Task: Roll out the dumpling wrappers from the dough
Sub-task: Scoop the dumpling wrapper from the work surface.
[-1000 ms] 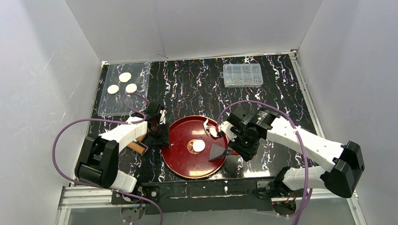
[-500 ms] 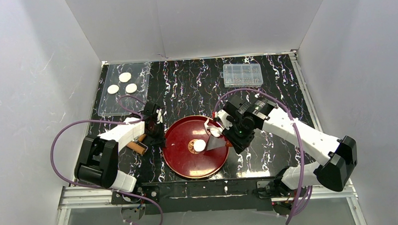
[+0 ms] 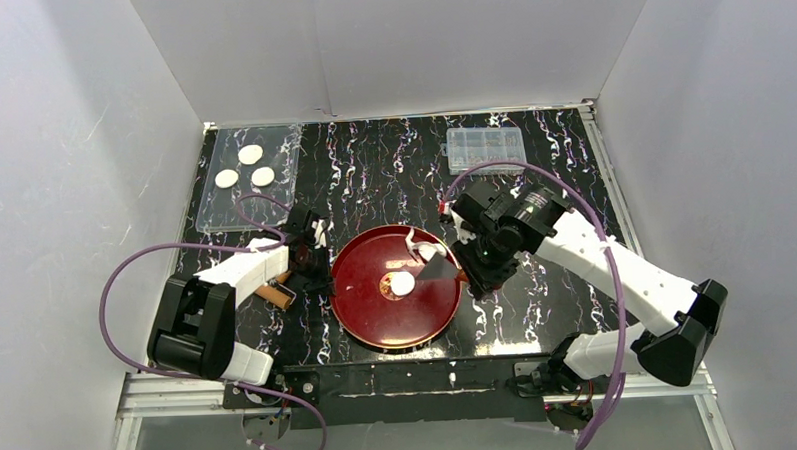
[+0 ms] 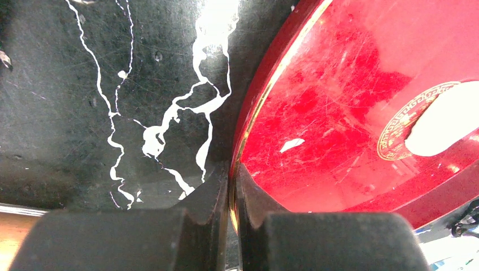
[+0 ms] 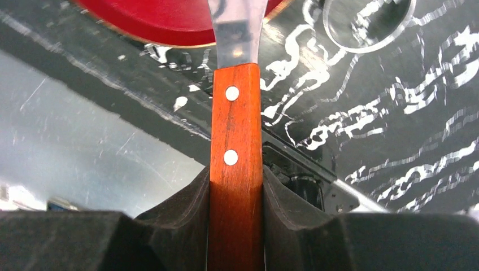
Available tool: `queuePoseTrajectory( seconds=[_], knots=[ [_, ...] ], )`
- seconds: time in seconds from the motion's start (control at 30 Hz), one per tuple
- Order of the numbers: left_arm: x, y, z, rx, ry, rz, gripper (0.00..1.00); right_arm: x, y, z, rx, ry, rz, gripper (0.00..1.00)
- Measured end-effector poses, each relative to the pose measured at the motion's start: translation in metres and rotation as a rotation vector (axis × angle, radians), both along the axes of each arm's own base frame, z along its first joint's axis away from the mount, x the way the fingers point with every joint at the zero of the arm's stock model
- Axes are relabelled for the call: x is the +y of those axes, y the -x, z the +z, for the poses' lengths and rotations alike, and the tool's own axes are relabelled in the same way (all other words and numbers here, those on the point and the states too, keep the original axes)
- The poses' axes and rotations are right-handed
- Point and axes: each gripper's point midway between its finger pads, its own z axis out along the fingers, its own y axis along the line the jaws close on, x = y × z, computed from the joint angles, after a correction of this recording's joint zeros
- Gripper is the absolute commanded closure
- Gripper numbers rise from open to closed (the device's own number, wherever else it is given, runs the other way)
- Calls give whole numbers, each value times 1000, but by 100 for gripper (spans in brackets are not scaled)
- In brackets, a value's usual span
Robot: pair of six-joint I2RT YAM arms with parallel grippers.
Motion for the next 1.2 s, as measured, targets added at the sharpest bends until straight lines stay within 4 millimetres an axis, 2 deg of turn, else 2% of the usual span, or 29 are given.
queuePoseTrajectory(
  seconds=[0.2, 0.27, 0.5, 0.77, 1.2],
  knots=[
    [0, 0, 0, -6, 5, 0, 100, -25, 1, -38, 9, 163, -236, 99],
    [-1, 0, 0, -6, 7, 2, 100, -28, 2, -44, -8, 157, -272, 99],
    [-1, 0, 0, -5, 9, 2, 100, -16, 0, -57, -119, -34, -317, 99],
    [-1, 0, 1, -4, 10, 5, 100, -8, -9, -77, -136, 26, -318, 99],
    [-1, -1, 1, -5, 12, 13, 100, 0, 9, -88, -101, 47, -247, 99]
  ],
)
